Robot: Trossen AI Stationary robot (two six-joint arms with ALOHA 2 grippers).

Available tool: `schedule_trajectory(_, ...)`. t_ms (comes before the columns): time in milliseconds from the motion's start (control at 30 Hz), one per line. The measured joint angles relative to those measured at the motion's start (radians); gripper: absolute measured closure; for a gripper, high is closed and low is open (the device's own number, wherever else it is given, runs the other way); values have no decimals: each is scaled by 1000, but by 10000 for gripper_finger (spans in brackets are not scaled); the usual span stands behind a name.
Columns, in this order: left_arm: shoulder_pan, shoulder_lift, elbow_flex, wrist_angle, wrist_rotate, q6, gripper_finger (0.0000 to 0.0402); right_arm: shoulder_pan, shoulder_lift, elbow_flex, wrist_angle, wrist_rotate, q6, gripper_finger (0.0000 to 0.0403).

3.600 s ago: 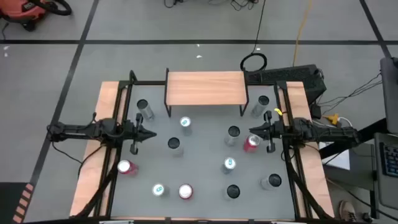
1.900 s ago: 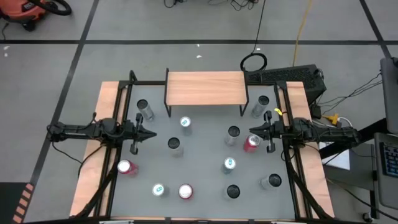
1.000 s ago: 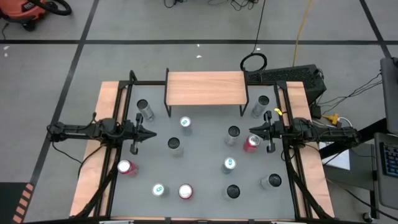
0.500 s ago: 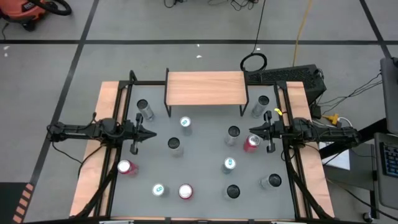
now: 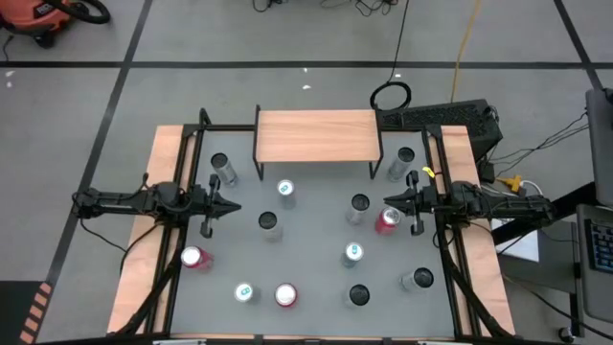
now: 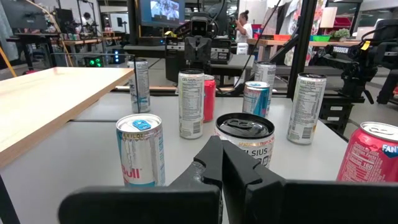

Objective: Place canned beverage on shelf

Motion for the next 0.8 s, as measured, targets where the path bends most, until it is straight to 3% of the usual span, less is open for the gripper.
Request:
schedule_trajectory(567,0,0,0,0,0,3,402,0,0,0,0,0,0,403)
schedule_trajectory(800,0,0,0,0,0,80,402,0,0,0,0,0,0,403)
